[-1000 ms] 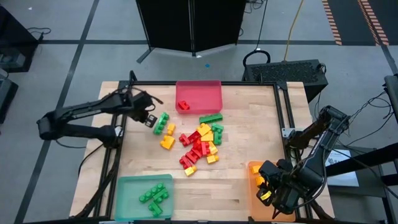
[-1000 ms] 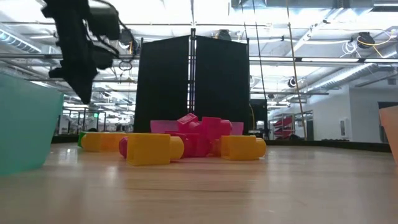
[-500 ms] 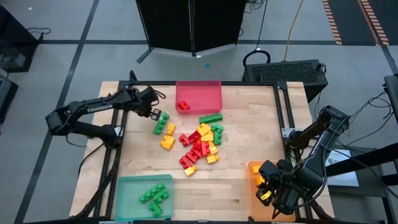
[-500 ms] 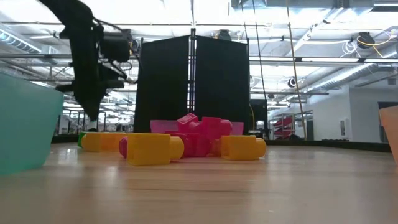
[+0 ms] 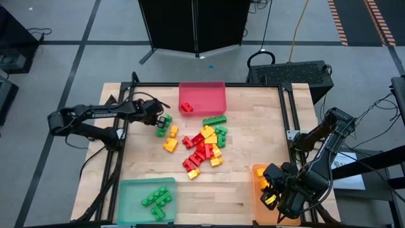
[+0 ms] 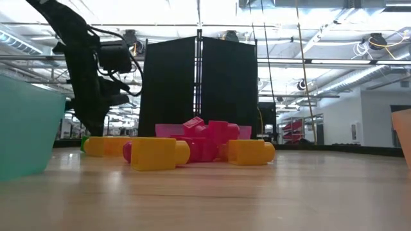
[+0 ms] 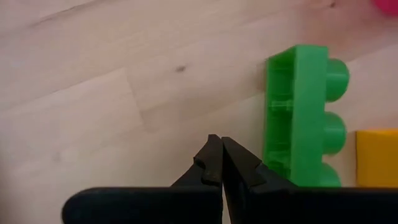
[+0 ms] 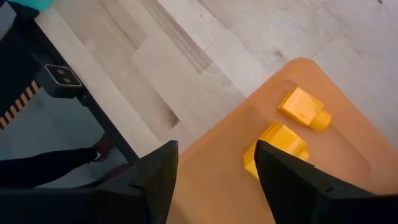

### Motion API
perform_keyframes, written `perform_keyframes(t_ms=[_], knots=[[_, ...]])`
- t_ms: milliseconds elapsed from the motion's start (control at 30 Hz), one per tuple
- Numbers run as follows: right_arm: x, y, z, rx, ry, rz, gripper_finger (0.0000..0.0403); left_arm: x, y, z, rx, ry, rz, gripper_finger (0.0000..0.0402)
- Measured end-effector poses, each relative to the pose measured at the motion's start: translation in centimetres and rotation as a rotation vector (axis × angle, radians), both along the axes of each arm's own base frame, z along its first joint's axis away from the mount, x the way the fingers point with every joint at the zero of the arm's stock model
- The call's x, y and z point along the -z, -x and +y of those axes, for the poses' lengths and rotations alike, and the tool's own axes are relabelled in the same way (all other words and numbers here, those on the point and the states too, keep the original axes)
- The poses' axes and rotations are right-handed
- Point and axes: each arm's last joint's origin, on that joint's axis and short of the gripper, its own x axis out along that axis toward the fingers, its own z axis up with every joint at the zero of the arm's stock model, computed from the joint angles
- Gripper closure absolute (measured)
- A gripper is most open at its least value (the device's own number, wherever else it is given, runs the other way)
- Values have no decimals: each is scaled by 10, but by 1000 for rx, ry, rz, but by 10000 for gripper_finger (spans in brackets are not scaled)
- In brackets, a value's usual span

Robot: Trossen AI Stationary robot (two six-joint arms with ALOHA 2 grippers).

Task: Sort blocks
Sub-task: Adjust the game pieces to the center of the table

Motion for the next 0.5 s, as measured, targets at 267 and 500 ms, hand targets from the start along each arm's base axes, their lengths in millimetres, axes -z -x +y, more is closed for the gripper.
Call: perform_keyframes(t_ms=[267, 500], knots=[[-1, -2, 2, -7, -24, -19, 195, 17, -18, -7, 30, 10, 1, 401], [-1, -2, 3, -18, -24, -23, 195, 18, -45, -27, 34, 63, -200, 401]])
